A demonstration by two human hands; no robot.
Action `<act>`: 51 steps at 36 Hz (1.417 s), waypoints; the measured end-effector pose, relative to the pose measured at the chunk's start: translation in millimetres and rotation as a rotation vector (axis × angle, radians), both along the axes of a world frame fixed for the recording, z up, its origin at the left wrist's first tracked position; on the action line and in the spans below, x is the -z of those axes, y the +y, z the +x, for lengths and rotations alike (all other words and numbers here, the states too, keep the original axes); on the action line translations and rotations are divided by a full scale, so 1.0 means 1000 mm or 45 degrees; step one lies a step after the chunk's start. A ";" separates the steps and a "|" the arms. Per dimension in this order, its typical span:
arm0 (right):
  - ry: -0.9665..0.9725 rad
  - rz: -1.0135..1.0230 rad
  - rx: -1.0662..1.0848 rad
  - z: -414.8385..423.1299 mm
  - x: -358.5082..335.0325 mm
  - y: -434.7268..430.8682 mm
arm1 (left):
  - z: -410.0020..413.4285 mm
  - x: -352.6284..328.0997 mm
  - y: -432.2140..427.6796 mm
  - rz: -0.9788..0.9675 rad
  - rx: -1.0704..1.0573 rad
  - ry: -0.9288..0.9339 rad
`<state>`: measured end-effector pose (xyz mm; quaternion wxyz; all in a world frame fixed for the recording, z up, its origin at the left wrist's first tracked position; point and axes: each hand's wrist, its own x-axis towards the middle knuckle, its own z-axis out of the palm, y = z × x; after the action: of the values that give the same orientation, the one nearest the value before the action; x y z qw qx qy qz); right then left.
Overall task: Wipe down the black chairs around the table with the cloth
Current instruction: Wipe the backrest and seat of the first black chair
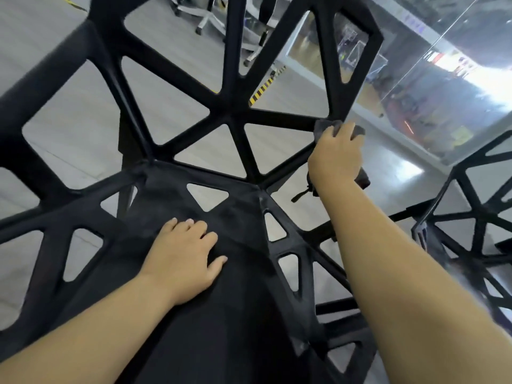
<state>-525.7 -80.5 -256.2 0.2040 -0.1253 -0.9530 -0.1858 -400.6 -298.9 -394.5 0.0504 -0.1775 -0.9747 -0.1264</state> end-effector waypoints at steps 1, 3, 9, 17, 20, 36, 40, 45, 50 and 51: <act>-0.044 0.006 -0.034 0.002 0.007 -0.002 | 0.000 -0.001 0.000 -0.010 0.001 -0.002; -0.141 0.031 -0.146 0.009 0.027 -0.010 | 0.001 -0.001 -0.001 -0.010 0.002 0.001; -0.555 0.061 -0.341 0.028 0.080 -0.047 | 0.001 0.002 -0.001 -0.007 0.007 0.025; -0.757 0.117 -0.364 0.037 0.060 -0.048 | 0.000 0.003 -0.003 0.011 0.017 0.024; -0.822 0.128 -0.372 0.054 0.051 -0.037 | 0.003 0.000 -0.003 0.012 0.033 0.024; -0.465 0.024 -0.090 0.097 0.071 -0.020 | 0.008 -0.001 -0.004 -0.021 0.061 -0.105; -0.444 -0.096 -0.275 0.120 0.087 -0.027 | 0.008 -0.003 -0.004 -0.027 0.062 -0.116; -0.569 -0.092 -0.601 0.147 0.089 -0.019 | 0.007 -0.003 -0.003 -0.055 0.070 -0.115; -0.247 0.233 -0.317 0.120 0.050 0.014 | 0.007 -0.002 -0.002 -0.068 0.069 -0.100; -0.161 0.241 -0.321 0.116 0.044 0.018 | 0.007 -0.002 -0.001 -0.070 0.068 -0.088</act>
<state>-409.3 -62.2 -300.3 0.1761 0.0267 -0.9504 -0.2551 -393.9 -299.8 -392.1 0.0083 -0.2002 -0.9739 -0.1068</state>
